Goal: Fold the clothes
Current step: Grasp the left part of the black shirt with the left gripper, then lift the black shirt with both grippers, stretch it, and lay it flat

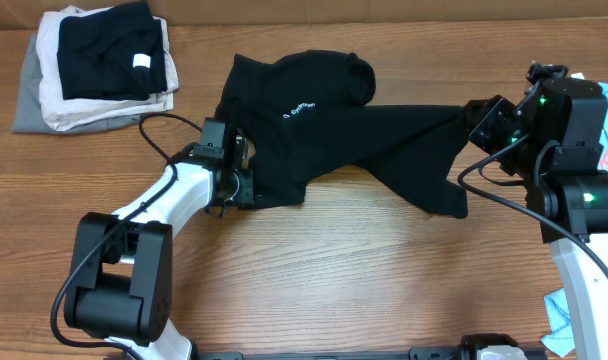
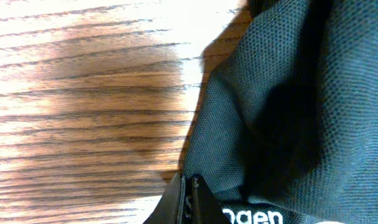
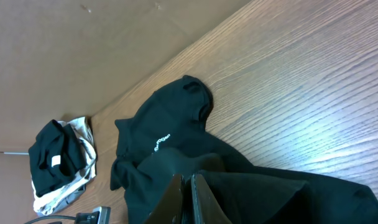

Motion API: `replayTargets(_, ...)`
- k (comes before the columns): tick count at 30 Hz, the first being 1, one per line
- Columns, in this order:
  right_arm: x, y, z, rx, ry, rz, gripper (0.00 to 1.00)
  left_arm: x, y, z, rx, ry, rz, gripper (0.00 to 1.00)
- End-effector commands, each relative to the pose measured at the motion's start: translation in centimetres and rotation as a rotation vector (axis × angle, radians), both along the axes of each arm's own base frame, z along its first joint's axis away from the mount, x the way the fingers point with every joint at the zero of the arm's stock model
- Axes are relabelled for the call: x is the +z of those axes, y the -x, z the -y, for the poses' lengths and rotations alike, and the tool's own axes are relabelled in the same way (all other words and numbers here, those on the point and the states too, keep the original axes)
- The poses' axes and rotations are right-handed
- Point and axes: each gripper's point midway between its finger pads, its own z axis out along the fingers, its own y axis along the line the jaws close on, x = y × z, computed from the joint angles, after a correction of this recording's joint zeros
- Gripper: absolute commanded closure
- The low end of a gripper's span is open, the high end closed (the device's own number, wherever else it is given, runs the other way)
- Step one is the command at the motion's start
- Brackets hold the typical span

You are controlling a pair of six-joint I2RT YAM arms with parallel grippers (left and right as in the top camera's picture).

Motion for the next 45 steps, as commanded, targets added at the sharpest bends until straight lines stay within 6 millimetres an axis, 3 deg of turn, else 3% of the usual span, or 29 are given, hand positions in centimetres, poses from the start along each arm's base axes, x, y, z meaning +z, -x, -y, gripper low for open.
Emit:
replayTargets(1, 1.0, -0.2, 0.4, -0.016, 0.008, 0.028, 0.96, -2.7, 2.3, 0.0, -0.005, 0.002, -0.106, 0.96)
replayTargets(10, 1.0, -0.2, 0.4, -0.016, 0.008, 0.028, 0.96, -2.2, 2.1, 1.2, -0.028, 0.069, -0.109, 0.96)
replayTargets(14, 1.1, -0.2, 0.4, -0.016, 0.008, 0.03, 0.96, -0.6, 1.1, 1.3, -0.025, 0.062, -0.092, 0.96)
replayTargets(19, 1.8, -0.1, 0.4, -0.02, 0.001, 0.053, 0.96, 3.8, -1.0, 0.9, -0.016, 0.028, -0.041, 0.96)
replayTargets(26, 3.2, 0.7, 0.4, -0.02, 0.0, 0.097, 0.96, 11.9, -3.6, 1.0, -0.032, 0.03, 0.127, 0.96)
replayTargets(32, 5.7, 1.5, 0.5, -0.024, 0.001, 0.177, 0.96, 21.1, -4.9, 0.4, -0.011, 0.027, 0.351, 0.96)
replayTargets(35, 7.4, 1.7, 1.6, -0.081, 0.033, 0.214, 0.96, 27.4, -5.0, -0.3, 0.012, 0.016, 0.489, 0.96)
replayTargets(37, 9.0, 2.0, 2.4, -0.116, 0.061, 0.24, 0.96, 32.8, -4.7, -0.6, 0.021, 0.031, 0.612, 0.96)
replayTargets(42, 14.7, 3.8, 3.0, -0.123, 0.116, 0.343, 0.96, 45.4, -1.9, -1.1, 0.02, 0.078, 0.909, 0.96)
replayTargets(45, 18.1, 5.7, 3.6, -0.149, 0.146, 0.394, 0.96, 51.2, 0.9, -1.7, 0.026, 0.104, 1.04, 0.96)
